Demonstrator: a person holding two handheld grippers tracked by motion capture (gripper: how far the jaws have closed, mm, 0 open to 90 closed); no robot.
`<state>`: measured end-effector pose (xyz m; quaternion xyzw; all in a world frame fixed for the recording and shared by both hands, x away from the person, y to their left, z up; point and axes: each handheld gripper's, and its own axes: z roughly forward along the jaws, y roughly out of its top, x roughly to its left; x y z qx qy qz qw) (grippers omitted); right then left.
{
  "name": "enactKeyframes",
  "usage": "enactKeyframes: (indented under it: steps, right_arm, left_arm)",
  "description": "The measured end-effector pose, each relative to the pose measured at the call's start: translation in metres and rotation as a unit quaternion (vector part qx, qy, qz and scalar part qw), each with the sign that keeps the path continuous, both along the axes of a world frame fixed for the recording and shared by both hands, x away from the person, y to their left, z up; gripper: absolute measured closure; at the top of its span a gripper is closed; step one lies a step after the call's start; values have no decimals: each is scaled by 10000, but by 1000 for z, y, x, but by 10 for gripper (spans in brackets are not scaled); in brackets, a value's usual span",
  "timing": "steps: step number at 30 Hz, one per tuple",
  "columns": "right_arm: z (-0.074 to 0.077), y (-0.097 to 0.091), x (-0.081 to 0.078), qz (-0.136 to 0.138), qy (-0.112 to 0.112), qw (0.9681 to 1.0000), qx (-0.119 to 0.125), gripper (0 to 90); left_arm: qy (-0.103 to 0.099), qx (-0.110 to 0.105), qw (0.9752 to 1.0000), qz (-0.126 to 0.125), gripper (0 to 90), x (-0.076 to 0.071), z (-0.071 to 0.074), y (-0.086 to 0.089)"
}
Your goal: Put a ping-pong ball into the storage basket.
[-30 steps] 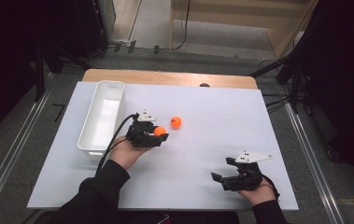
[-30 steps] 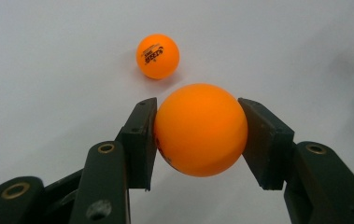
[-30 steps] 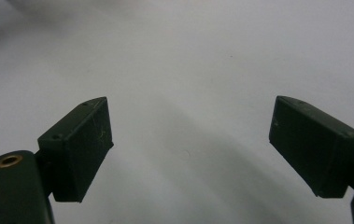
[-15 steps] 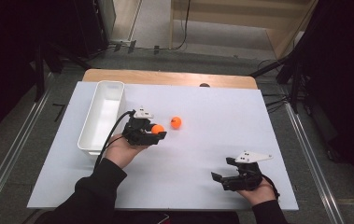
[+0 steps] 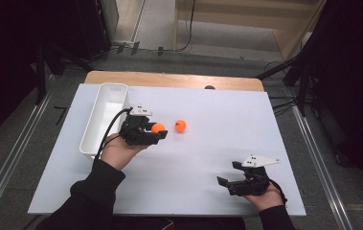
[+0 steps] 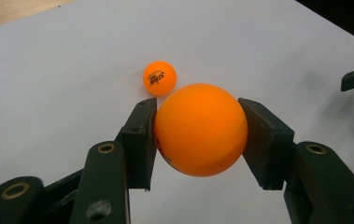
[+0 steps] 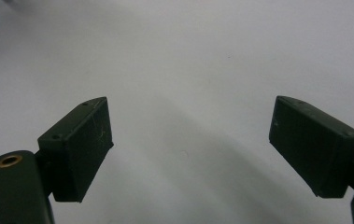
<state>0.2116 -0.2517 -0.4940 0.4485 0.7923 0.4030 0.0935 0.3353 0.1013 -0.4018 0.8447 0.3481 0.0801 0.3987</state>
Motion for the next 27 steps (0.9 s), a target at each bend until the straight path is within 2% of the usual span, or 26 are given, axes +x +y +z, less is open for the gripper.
enactKeyframes:
  steps: [6,16,21,24,27]
  right_arm:
    - [0,0,0,0,1,10000,16,119]
    - [0,0,0,-5,7,10000,34,119]
    - [0,0,0,-29,11,10000,57,119]
    - [0,-1,0,-11,-12,10000,46,119]
    - [0,-1,0,-12,-12,10000,47,119]
  left_arm:
    - [59,37,10000,-11,504,1,1,2]
    - [48,52,10000,7,503,3,1,5]
    - [42,38,9999,85,504,5,1,8]
    - [-17,121,9999,114,504,6,2,11]
    - [-28,86,9998,163,504,8,3,14]
